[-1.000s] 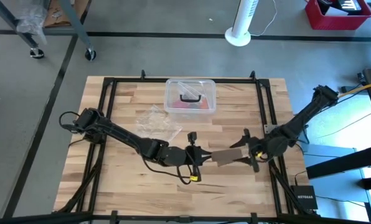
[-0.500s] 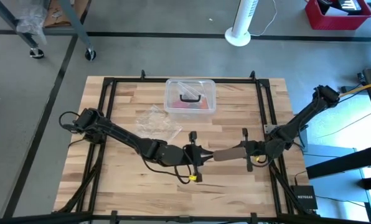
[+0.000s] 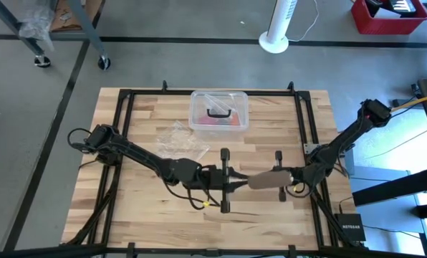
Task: Roll bandage
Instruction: Roll the brown bandage
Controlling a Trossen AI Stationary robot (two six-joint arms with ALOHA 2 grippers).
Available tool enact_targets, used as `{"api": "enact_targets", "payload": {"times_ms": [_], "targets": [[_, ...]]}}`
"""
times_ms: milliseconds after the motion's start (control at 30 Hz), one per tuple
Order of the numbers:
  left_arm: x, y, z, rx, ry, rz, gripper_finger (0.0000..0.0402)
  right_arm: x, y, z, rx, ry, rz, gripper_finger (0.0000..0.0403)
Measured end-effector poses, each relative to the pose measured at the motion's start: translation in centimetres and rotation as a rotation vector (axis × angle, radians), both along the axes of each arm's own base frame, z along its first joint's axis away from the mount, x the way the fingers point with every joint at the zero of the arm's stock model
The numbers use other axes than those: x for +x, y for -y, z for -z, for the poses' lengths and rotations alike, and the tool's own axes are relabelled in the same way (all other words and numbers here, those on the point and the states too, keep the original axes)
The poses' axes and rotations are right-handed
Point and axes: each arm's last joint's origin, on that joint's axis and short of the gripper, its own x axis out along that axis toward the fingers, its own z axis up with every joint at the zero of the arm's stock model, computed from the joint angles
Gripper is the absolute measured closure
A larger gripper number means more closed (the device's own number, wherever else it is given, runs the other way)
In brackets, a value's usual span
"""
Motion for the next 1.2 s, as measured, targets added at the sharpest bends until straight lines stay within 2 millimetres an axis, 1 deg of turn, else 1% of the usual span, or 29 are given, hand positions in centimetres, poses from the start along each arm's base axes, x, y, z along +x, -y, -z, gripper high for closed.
{"api": "enact_targets", "payload": {"times_ms": [67, 133, 300, 467, 567, 700, 800, 900, 967, 1067, 1200], "targets": [[-0.1, 0.0, 0.0, 0.032, -0.014, -0.053, 0.04, 0.1, -0.1, 0.2, 0.009, -0.012, -0.006, 0.0398], [-0.1, 0.0, 0.4, 0.05, -0.067, -0.124, 0.04, 0.0, -0.2, 0.0, 0.024, -0.012, -0.013, 0.0395], [-0.5, 0.6, 1.6, 0.114, -0.229, -0.338, 0.04, -0.7, -1.0, -1.6, 0.011, -0.023, -0.054, 0.0399], [-1.3, 1.5, 1.6, 0.203, -0.28, -0.508, 0.04, -1.3, -1.9, -3.2, 0.071, -0.028, -0.062, 0.0392], [-1.5, 1.7, 1.7, 0.231, -0.296, -0.54, 0.04, -1.5, -2.4, -4.1, 0.099, -0.011, -0.098, 0.0397], [-1.2, 1.1, 1.9, 0.248, -0.322, -0.558, 0.04, -1.4, -3.2, -5.5, 0.129, 0.004, -0.146, 0.0397], [-1.0, 0.6, 2.0, 0.236, -0.331, -0.584, 0.04, -1.3, -4.2, -7.2, 0.151, 0.039, -0.187, 0.0395], [-0.8, -0.1, 2.1, 0.252, -0.339, -0.617, 0.04, -0.9, -5.5, -8.4, 0.08, 0.052, -0.217, 0.0399], [-0.6, -0.4, 2.3, 0.288, -0.365, -0.64, 0.04, -0.6, -6.4, -9.8, 0.029, 0.086, -0.211, 0.0399], [-0.3, -0.6, 3.1, 0.311, -0.399, -0.647, 0.04, -0.2, -7.5, -12.0, -0.034, 0.126, -0.231, 0.0397], [0.3, -0.4, 4.4, 0.349, -0.436, -0.647, 0.04, 0.4, -8.4, -14.7, -0.145, 0.156, -0.235, 0.0398]]}}
